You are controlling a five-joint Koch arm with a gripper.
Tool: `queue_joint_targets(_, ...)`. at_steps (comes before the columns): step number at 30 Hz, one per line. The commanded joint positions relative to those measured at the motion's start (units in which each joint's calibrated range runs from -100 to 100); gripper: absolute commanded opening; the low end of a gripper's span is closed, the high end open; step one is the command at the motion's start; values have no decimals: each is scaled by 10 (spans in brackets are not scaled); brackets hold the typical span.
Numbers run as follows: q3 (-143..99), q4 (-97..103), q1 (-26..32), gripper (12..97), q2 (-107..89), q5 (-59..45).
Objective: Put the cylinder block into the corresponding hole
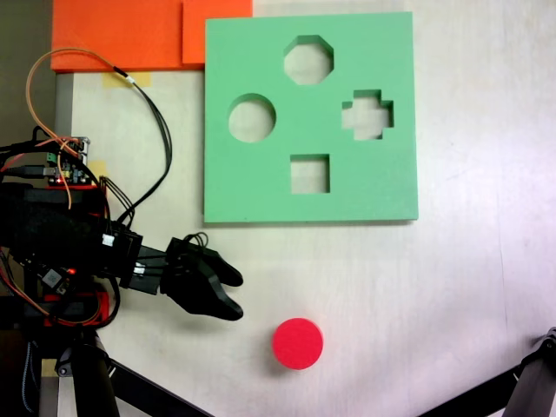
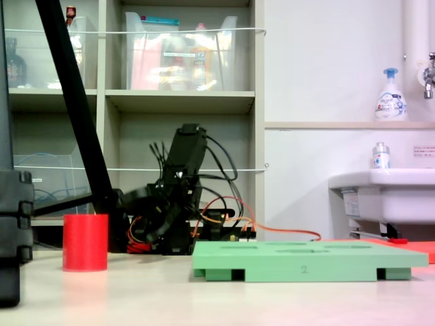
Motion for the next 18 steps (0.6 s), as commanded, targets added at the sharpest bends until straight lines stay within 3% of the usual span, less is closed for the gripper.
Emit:
queue_joint_targets(1,-10,167,-8,522,-5,121)
queue_joint_targets(12,-10,223,-55,525,-5,244)
queue_joint_targets(15,-2,302,-58,536,175,247)
queue_joint_targets(18,16,557,-53,738,489,269)
